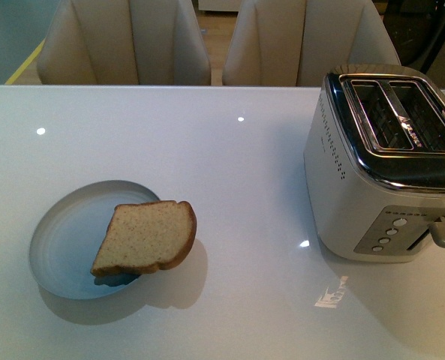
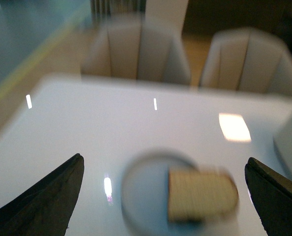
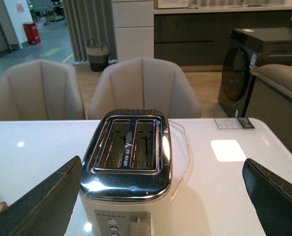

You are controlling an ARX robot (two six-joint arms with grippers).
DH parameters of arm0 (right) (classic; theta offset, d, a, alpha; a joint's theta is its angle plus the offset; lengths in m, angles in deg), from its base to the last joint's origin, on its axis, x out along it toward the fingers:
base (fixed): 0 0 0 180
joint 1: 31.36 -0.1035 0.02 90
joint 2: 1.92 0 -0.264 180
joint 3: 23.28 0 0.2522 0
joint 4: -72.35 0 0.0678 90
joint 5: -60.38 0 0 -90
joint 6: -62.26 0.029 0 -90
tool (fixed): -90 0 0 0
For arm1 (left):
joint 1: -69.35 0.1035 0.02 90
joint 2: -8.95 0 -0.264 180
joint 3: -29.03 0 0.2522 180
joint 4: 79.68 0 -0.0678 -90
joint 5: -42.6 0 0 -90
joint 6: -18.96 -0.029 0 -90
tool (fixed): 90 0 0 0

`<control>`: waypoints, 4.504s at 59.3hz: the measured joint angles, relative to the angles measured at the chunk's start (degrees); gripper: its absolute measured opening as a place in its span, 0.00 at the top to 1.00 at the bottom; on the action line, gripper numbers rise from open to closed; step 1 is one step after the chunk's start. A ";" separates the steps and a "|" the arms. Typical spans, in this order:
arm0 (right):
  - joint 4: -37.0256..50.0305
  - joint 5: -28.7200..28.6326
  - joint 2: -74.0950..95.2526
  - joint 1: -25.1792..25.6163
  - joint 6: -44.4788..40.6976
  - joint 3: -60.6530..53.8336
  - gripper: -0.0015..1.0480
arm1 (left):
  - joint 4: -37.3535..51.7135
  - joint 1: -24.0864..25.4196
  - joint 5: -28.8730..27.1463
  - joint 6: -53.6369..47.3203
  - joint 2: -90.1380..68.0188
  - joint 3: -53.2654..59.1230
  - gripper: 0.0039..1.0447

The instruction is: Left arm holds plate, right arm toasts bread

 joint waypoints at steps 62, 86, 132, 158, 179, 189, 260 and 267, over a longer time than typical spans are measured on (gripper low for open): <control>0.00 -0.07 0.00 0.00 0.02 0.00 0.09 | 35.78 8.59 9.05 -9.40 -110.27 -34.16 0.07; 0.00 -0.07 0.00 0.00 0.02 0.00 0.09 | 34.93 7.08 8.46 -9.25 -119.93 -41.64 0.07; 0.00 -0.07 0.00 0.00 0.02 0.00 0.09 | 31.67 6.78 10.45 -1.14 -125.52 -47.39 0.96; 0.00 -0.07 0.00 0.00 0.02 0.00 0.09 | 36.02 10.47 14.82 7.26 -119.54 -41.18 0.97; 0.00 -0.07 0.00 0.00 0.02 0.00 0.09 | 32.72 12.63 17.44 15.89 -97.39 -30.62 0.97; 0.00 -0.07 0.00 0.00 0.00 0.00 0.09 | 28.65 8.92 16.63 20.65 -87.86 -29.73 0.97; 0.00 -0.07 0.00 0.00 0.02 0.00 0.09 | 18.91 -23.32 7.17 38.32 -74.49 -38.18 0.97; -19.61 8.98 11.98 -0.44 0.52 7.30 0.09 | 18.95 -23.32 7.15 38.34 -74.47 -38.18 0.97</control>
